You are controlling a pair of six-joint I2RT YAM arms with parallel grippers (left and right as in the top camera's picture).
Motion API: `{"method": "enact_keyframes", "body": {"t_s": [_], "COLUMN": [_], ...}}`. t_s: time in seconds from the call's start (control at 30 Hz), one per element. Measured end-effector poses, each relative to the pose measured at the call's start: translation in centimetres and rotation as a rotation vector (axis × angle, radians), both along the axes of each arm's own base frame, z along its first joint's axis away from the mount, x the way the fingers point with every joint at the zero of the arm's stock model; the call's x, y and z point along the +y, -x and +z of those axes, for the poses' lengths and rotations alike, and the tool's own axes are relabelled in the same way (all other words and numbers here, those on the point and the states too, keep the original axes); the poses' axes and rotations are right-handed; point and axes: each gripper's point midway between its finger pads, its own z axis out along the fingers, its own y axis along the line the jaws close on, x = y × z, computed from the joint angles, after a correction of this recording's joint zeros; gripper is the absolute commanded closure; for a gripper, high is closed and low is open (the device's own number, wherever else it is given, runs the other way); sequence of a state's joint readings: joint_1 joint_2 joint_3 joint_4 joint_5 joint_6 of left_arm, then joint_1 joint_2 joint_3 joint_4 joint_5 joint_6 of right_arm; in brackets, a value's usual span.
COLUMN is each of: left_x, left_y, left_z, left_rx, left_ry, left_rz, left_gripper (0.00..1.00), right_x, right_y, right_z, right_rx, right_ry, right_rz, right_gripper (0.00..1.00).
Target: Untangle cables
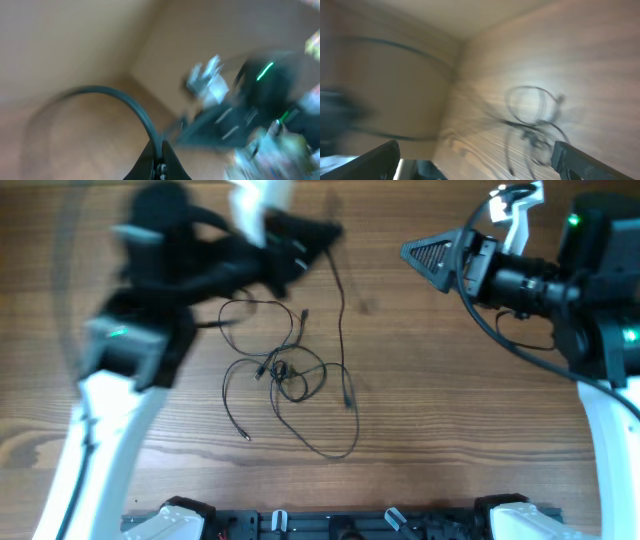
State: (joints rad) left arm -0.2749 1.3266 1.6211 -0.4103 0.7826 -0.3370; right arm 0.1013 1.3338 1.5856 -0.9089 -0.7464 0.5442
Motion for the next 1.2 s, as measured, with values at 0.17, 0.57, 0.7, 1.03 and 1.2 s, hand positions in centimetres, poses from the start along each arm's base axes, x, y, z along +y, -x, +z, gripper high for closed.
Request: {"method": "enact_keyframes", "body": {"t_s": [0.17,0.57,0.7,1.03,1.2], "left_x": [10.6,35.5,40.4,49.1,47.0], "left_y": [-0.7,-3.8,-6.6,-5.3,-5.2], "left_z": [6.6,-2.8,-8.7,-20.1,-19.4], "left_rx": [-0.086,0.283,0.433,0.795,0.804], "left_ry": [0.096,0.083,0.031,-0.075,-0.059], "left_rz": [0.311,1.113,1.252,1.634,1.595], "left_gripper": [0.96,0.96,0.96,0.00,0.05], "right_x": [-0.7,-0.9,-1.0,-1.1,-1.1], "right_y": [-2.1,-3.4,-2.8,-2.1,-2.1], "right_z": [-6.3,-11.9,-12.2,-12.6,-12.6], "right_rx": [0.163,0.267,0.265,0.241,0.230], "right_ry": [0.115,0.206,0.231,0.272,0.277], "right_rz": [-0.004,0.065,0.097,0.152,0.160], "right_gripper": [0.00,0.00,0.00,0.01,0.01]}}
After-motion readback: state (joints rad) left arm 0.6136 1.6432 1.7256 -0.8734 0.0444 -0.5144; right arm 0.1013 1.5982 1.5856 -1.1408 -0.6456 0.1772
